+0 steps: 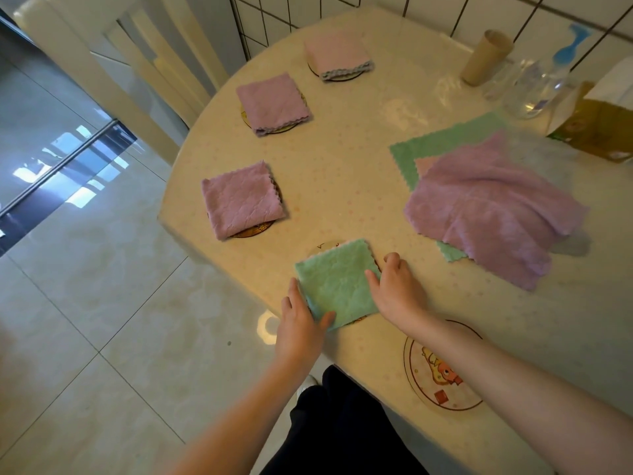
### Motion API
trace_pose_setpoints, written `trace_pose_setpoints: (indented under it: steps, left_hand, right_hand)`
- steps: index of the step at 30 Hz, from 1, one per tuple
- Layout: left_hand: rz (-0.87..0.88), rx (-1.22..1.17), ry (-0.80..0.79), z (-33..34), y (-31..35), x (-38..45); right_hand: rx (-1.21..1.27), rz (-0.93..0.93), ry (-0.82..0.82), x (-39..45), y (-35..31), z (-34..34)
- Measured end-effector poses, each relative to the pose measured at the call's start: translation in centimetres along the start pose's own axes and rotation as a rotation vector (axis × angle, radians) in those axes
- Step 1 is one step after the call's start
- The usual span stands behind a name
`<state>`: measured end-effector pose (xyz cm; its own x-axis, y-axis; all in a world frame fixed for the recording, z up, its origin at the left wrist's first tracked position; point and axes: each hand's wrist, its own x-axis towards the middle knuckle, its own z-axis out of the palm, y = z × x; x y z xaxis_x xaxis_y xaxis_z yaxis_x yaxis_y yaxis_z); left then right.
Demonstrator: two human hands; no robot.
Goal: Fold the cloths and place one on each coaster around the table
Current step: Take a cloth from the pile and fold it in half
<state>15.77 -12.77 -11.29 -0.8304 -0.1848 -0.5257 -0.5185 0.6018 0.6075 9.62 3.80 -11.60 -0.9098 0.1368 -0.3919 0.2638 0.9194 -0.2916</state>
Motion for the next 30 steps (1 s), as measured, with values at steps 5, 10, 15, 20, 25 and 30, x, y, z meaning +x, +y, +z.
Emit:
trace_pose_setpoints:
  steps: [5, 10, 15, 20, 25, 30]
  left_hand:
    - [-0.011, -0.033, 0.02, 0.1, -0.2, 0.3]
    - [-0.21, -0.202, 0.008, -0.3, 0.1, 1.4]
    - [-0.433, -0.464, -0.091, -0.4, 0.5, 2.1]
    - [-0.504, -0.651, -0.188, -1.6, 1.1, 2.4]
    - [-0.383, -0.978, -0.424, -4.2, 1.2, 3.8]
    - [-0.302, -1.108, -0.403, -5.4, 1.3, 5.4]
  right_hand:
    - [0.187, 0.19, -0.121, 0.8, -0.2, 0.3]
    - [0.338, 0.289, -0.221, 1.4, -0.3, -0.4]
    - [0.671, 0.189, -0.298, 1.2, -1.0, -1.4]
    - [1.004, 0.065, -0.376, 0.4, -2.3, -3.4]
    - [1.28, 0.112, -0.461, 0.2, -3.0, -5.1]
    - [1.238, 0.153, -0.401, 1.1, -2.1, -4.8]
